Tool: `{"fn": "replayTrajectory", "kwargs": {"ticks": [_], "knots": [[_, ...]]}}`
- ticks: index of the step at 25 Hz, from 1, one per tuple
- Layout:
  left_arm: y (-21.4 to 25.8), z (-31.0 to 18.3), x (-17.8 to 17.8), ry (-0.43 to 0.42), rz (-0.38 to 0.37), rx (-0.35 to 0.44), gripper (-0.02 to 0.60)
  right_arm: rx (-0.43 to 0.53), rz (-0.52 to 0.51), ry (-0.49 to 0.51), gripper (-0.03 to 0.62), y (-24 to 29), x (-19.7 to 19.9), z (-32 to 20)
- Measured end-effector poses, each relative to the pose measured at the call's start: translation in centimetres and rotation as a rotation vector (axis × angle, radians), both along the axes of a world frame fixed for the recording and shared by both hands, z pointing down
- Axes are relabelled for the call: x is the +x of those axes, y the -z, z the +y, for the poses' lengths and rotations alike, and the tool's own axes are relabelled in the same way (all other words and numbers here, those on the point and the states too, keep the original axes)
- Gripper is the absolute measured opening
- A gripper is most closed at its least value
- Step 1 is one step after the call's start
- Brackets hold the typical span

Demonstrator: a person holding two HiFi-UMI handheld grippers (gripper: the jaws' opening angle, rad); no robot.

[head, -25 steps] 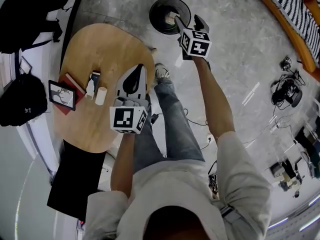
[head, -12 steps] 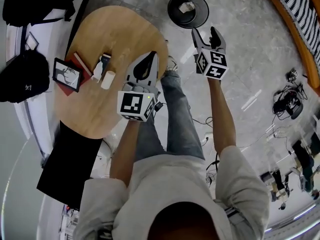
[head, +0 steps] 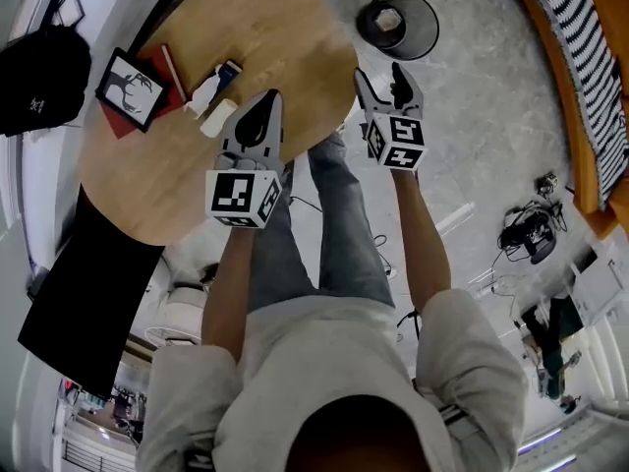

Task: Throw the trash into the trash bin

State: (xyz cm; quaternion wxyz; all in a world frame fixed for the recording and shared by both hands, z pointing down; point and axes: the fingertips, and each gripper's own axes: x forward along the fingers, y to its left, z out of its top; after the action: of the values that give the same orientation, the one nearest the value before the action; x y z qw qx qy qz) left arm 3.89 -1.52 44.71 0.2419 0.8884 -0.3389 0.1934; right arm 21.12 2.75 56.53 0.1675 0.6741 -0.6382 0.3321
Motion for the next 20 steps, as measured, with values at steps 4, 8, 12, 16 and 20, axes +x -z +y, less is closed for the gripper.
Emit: {"fn": "replayTrajectory", "kwargs": {"ticks": [4, 8, 12, 16, 20], "knots": [[0.0, -0.3, -6.1, 0.115, -0.012, 0.007, 0.018, -0.011, -0.027, 0.153, 0.319, 0.0, -7.6, -1.3], [-0.1, 0.0, -11.9, 0.209, -0.022, 0.005, 0.018, -0.034, -0.053, 0.293, 0.319, -0.6, -15.2, -1.5], [-0.1, 0.5, -16.3, 0.291, -0.019, 0.002, 0.018, -0.08, -0.063, 0.444, 0.319, -2.1, -21.7, -1.0], [-0.1, 0.9, -19.8, 0.352, -0.013, -0.001, 0.018, -0.126, -0.066, 0.556, 0.319, -3.6, -26.7, -0.3], [-0.4, 1.3, -23.0, 0.403, -0.009, -0.008, 0.018, -0.178, -0.076, 0.629, 0.318, -5.5, -30.0, -0.2]]}}
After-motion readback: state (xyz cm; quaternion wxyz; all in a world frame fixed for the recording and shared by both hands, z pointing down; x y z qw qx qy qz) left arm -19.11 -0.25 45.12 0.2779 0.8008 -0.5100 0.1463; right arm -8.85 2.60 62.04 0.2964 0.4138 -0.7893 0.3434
